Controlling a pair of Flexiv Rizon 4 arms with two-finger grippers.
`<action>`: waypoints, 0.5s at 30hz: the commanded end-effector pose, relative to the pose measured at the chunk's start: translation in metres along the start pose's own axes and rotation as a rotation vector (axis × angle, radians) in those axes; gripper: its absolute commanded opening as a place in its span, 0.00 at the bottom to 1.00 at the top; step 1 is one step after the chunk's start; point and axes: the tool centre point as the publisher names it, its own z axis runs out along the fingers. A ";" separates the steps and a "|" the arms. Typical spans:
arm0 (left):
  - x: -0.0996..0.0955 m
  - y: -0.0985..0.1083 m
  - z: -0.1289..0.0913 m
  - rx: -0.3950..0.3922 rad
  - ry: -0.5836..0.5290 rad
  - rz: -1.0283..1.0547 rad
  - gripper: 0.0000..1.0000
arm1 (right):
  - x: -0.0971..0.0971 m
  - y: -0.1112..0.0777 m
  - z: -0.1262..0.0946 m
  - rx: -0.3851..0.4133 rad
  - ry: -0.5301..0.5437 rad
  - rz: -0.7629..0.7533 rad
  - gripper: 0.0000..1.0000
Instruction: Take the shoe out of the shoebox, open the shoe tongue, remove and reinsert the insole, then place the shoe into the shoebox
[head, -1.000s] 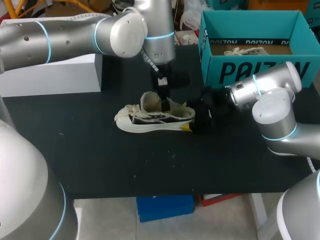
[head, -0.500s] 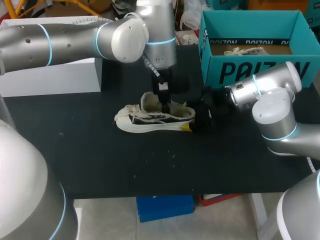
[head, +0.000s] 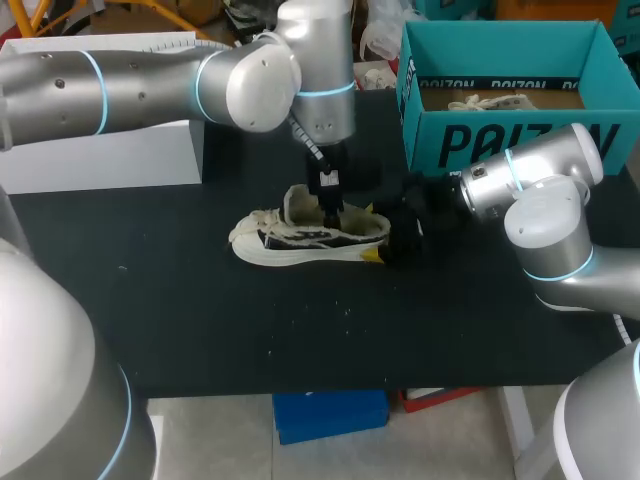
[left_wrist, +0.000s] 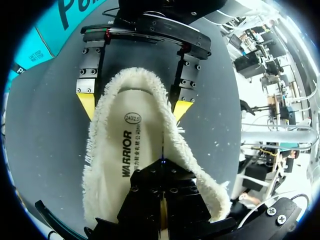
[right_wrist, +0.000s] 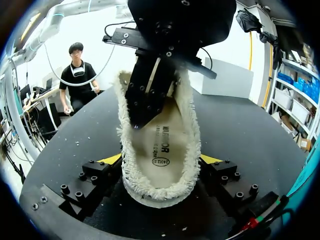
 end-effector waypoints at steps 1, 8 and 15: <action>0.000 0.000 0.007 0.007 0.000 -0.002 0.00 | -0.001 -0.001 0.002 0.002 0.000 0.002 0.00; 0.000 0.002 0.004 0.023 -0.014 -0.018 0.32 | -0.001 -0.001 0.002 0.002 0.000 0.002 0.00; -0.001 0.003 0.003 -0.007 -0.083 -0.045 0.29 | -0.001 -0.001 0.002 0.002 0.000 0.002 0.00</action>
